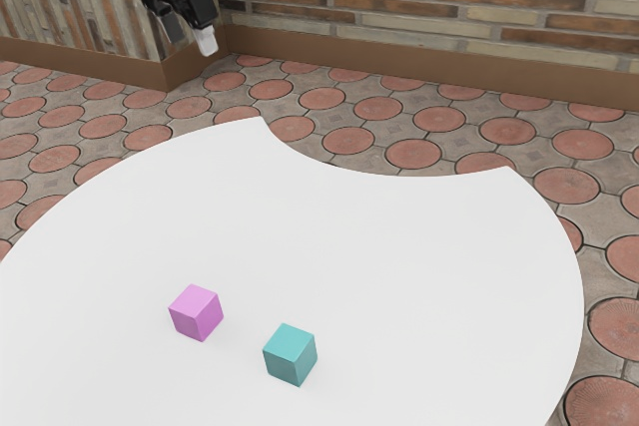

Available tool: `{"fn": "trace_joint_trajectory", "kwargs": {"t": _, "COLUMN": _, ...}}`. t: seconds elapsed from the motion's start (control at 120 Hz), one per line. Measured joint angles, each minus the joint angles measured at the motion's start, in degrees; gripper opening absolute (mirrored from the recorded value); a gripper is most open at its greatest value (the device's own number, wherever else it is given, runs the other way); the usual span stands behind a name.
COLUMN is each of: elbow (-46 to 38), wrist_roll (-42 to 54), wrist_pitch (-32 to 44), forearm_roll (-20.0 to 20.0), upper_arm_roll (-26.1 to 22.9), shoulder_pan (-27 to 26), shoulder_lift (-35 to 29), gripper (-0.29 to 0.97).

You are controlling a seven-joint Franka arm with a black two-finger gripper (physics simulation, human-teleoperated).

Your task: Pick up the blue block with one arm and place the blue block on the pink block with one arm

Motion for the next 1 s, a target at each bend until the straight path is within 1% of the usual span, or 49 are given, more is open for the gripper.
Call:
{"fn": "trace_joint_trajectory", "kwargs": {"t": 0.058, "elbow": -0.04, "wrist_roll": 0.01, "wrist_pitch": 0.05, "forearm_roll": 0.20, "upper_arm_roll": 0.79, "shoulder_pan": -4.01, "shoulder_lift": -0.09, "gripper": 0.66}}
{"fn": "trace_joint_trajectory", "kwargs": {"t": 0.2, "elbow": -0.37, "wrist_roll": -0.76, "wrist_pitch": 0.13, "forearm_roll": 0.50, "upper_arm_roll": 1.15, "shoulder_pan": -11.51, "shoulder_lift": 0.54, "gripper": 0.66}}
{"fn": "trace_joint_trajectory", "kwargs": {"t": 0.233, "elbow": -2.58, "wrist_roll": -1.41, "wrist_pitch": 0.18, "forearm_roll": 0.64, "upper_arm_roll": 1.27, "shoulder_pan": -13.12, "shoulder_lift": -0.51, "gripper": 0.66}}
{"fn": "trace_joint_trajectory", "kwargs": {"t": 0.275, "elbow": -10.09, "wrist_roll": -2.35, "wrist_pitch": 1.02, "forearm_roll": 0.58, "upper_arm_roll": 1.31, "shoulder_pan": -14.91, "shoulder_lift": -3.83, "gripper": 0.65}}
{"fn": "trace_joint_trajectory", "kwargs": {"t": 0.292, "elbow": -15.50, "wrist_roll": -2.77, "wrist_pitch": 2.22, "forearm_roll": 0.55, "upper_arm_roll": 1.09, "shoulder_pan": -14.22, "shoulder_lift": -6.12, "gripper": 0.65}}
{"fn": "trace_joint_trajectory", "kwargs": {"t": 0.3, "elbow": -18.12, "wrist_roll": -2.97, "wrist_pitch": 2.90, "forearm_roll": 0.54, "upper_arm_roll": 0.93, "shoulder_pan": -12.98, "shoulder_lift": -7.19, "gripper": 0.65}}
{"fn": "trace_joint_trajectory", "kwargs": {"t": 0.317, "elbow": -22.74, "wrist_roll": -3.38, "wrist_pitch": 4.20, "forearm_roll": 0.52, "upper_arm_roll": 0.51, "shoulder_pan": -8.48, "shoulder_lift": -8.85, "gripper": 0.64}}
{"fn": "trace_joint_trajectory", "kwargs": {"t": 0.342, "elbow": -27.70, "wrist_roll": -3.99, "wrist_pitch": 5.99, "forearm_roll": 0.49, "upper_arm_roll": 0.00, "shoulder_pan": -0.20, "shoulder_lift": -10.36, "gripper": 0.65}}
{"fn": "trace_joint_trajectory", "kwargs": {"t": 0.367, "elbow": -31.33, "wrist_roll": -4.67, "wrist_pitch": 7.58, "forearm_roll": 0.47, "upper_arm_roll": -0.90, "shoulder_pan": 5.90, "shoulder_lift": -11.06, "gripper": 0.65}}
{"fn": "trace_joint_trajectory", "kwargs": {"t": 0.383, "elbow": -33.16, "wrist_roll": -5.16, "wrist_pitch": 8.58, "forearm_roll": 0.45, "upper_arm_roll": -1.63, "shoulder_pan": 8.25, "shoulder_lift": -11.21, "gripper": 0.65}}
{"fn": "trace_joint_trajectory", "kwargs": {"t": 0.408, "elbow": -35.08, "wrist_roll": -6.00, "wrist_pitch": 10.05, "forearm_roll": 0.43, "upper_arm_roll": -2.41, "shoulder_pan": 9.81, "shoulder_lift": -11.02, "gripper": 0.65}}
{"fn": "trace_joint_trajectory", "kwargs": {"t": 0.475, "elbow": -38.74, "wrist_roll": -8.39, "wrist_pitch": 14.63, "forearm_roll": 0.42, "upper_arm_roll": -3.82, "shoulder_pan": 8.42, "shoulder_lift": -9.98, "gripper": 0.65}}
{"fn": "trace_joint_trajectory", "kwargs": {"t": 0.525, "elbow": -41.77, "wrist_roll": -10.05, "wrist_pitch": 17.94, "forearm_roll": 0.42, "upper_arm_roll": -7.39, "shoulder_pan": 8.06, "shoulder_lift": -9.82, "gripper": 0.65}}
{"fn": "trace_joint_trajectory", "kwargs": {"t": 0.592, "elbow": -47.19, "wrist_roll": -12.38, "wrist_pitch": 22.82, "forearm_roll": 0.24, "upper_arm_roll": -12.64, "shoulder_pan": 9.20, "shoulder_lift": -9.93, "gripper": 0.65}}
{"fn": "trace_joint_trajectory", "kwargs": {"t": 0.708, "elbow": -53.00, "wrist_roll": -16.63, "wrist_pitch": 30.32, "forearm_roll": -1.23, "upper_arm_roll": -17.80, "shoulder_pan": 9.79, "shoulder_lift": -9.50, "gripper": 0.65}}
{"fn": "trace_joint_trajectory", "kwargs": {"t": 0.833, "elbow": -54.17, "wrist_roll": -20.76, "wrist_pitch": 36.03, "forearm_roll": -2.66, "upper_arm_roll": -19.71, "shoulder_pan": 9.26, "shoulder_lift": -5.79, "gripper": 0.65}}
{"fn": "trace_joint_trajectory", "kwargs": {"t": 0.908, "elbow": -54.28, "wrist_roll": -22.85, "wrist_pitch": 38.69, "forearm_roll": -3.05, "upper_arm_roll": -20.00, "shoulder_pan": 8.39, "shoulder_lift": -3.08, "gripper": 0.65}}
{"fn": "trace_joint_trajectory", "kwargs": {"t": 1.0, "elbow": -54.80, "wrist_roll": -24.99, "wrist_pitch": 41.22, "forearm_roll": -3.24, "upper_arm_roll": -20.21, "shoulder_pan": 7.54, "shoulder_lift": -1.64, "gripper": 0.65}}
